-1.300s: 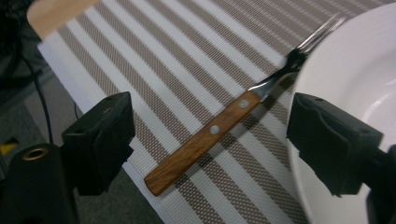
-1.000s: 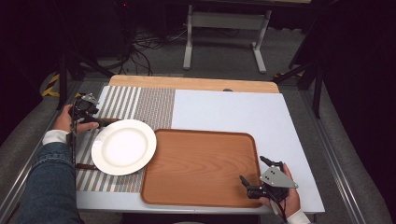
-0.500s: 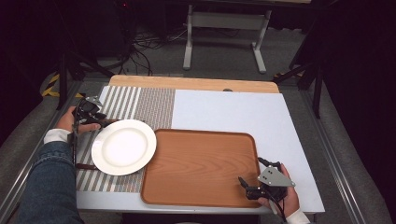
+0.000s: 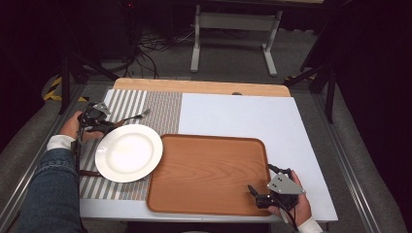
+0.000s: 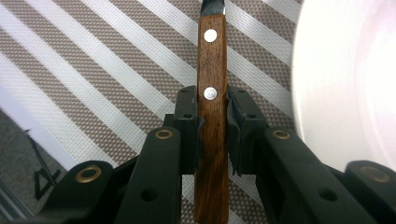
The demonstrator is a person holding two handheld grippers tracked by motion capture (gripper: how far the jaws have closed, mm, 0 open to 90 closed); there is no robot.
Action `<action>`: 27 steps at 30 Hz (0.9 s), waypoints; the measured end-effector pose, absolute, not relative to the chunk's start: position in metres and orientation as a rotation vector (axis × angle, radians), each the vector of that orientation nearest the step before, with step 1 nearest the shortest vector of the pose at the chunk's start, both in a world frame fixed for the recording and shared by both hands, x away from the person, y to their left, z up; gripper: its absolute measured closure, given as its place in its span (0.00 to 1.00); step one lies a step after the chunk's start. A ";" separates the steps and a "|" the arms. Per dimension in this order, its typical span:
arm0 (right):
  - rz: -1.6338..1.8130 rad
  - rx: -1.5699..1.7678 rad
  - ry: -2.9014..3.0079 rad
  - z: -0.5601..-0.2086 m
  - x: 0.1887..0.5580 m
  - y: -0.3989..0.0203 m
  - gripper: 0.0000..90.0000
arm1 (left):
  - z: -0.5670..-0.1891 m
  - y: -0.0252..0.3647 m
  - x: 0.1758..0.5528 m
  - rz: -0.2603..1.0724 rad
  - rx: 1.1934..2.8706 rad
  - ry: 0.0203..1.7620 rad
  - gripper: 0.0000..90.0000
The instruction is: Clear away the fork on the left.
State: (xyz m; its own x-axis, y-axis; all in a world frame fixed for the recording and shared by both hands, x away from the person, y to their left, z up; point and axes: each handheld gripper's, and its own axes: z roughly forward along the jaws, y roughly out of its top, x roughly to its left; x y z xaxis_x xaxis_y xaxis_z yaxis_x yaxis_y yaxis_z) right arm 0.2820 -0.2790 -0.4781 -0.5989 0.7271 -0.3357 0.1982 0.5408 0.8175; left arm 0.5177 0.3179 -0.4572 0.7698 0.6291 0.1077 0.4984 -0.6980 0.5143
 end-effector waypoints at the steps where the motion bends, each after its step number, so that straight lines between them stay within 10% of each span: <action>1: 0.998 0.744 2.097 -0.478 0.282 -0.279 0.07 | -0.457 0.318 0.517 0.391 2.488 0.860 0.84; 27: 1.076 0.804 1.984 -0.468 0.280 -0.293 0.08 | -0.421 0.301 0.478 0.701 2.198 0.867 0.85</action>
State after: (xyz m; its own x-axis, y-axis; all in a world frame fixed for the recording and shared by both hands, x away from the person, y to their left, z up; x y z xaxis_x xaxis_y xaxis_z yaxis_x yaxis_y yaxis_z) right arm 0.2800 -0.2935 -0.4680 -0.5392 0.7868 -0.3004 0.1776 0.4549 0.8727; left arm 0.4778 0.3014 -0.4213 0.6357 0.7366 0.2307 0.3803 -0.5590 0.7368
